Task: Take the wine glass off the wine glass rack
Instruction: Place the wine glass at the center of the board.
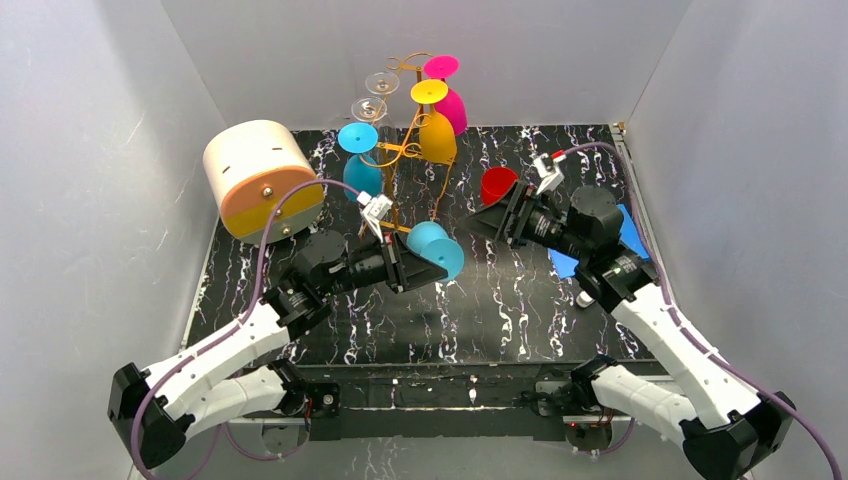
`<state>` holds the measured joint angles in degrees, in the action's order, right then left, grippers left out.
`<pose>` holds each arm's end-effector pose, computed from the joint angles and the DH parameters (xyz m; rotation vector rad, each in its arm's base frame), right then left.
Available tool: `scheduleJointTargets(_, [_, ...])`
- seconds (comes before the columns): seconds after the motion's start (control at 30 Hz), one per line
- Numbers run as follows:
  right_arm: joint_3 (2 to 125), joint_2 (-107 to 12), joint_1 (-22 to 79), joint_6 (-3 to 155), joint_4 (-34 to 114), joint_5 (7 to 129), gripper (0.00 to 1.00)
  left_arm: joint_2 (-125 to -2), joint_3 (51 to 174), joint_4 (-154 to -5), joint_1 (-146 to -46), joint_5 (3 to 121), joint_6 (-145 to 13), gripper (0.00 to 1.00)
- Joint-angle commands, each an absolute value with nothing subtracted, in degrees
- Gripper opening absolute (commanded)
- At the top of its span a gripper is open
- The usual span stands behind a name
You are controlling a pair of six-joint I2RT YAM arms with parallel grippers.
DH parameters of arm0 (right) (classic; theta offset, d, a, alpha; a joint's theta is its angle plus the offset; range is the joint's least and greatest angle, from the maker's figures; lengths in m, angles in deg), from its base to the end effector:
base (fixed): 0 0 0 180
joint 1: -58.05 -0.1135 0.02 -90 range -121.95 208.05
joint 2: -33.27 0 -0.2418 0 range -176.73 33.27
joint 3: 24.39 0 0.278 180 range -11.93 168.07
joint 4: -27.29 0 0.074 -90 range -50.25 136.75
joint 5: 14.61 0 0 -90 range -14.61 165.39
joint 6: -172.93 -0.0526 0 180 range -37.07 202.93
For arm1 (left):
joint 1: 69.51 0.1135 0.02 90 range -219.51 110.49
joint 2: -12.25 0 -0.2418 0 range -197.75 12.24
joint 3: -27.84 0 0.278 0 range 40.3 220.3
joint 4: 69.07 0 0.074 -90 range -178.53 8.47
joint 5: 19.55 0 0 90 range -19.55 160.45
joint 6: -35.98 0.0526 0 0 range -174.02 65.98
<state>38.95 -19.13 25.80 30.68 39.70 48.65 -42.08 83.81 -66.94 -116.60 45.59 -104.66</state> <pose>0.2126 0.1621 0.3547 -0.0964 1.8140 1.4711 0.1733 -0.2189 0.3259 0.3519 1.7339 -1.6350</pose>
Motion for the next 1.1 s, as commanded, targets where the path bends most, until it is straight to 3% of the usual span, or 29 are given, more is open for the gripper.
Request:
scheduleJointTargets(0.0, [48.2, -20.3, 29.1, 37.0, 56.6, 60.8, 0.96, -38.7, 77.2, -57.1, -116.9, 46.0, -104.3, 0.0])
scheduleJointTargets(0.13, [50.0, -22.3, 30.6, 38.8, 54.6, 53.4, 0.97, -37.8, 74.2, -54.6, -116.9, 45.3, -104.9, 0.0])
scheduleJointTargets(0.4, [51.0, -29.8, 38.3, 39.2, 57.7, 36.9, 0.99, -34.5, 75.4, -64.0, -116.9, 47.1, -90.4, 0.0])
scheduleJointTargets(0.7, [46.2, -28.4, 39.0, 37.2, 43.8, 25.8, 0.99, -25.3, 73.0, -65.6, -116.9, 32.3, -64.3, 0.0])
scheduleJointTargets(0.93, [46.6, -32.4, 38.9, 33.6, 35.1, 17.6, 0.98, -27.9, 73.0, -63.5, -116.9, 23.3, -61.9, 0.0])
scheduleJointTargets(1.07, [49.1, -35.9, 38.9, 31.5, 33.8, 14.2, 0.92, -28.0, 73.9, -66.9, -116.9, 20.4, -56.9, 0.0])
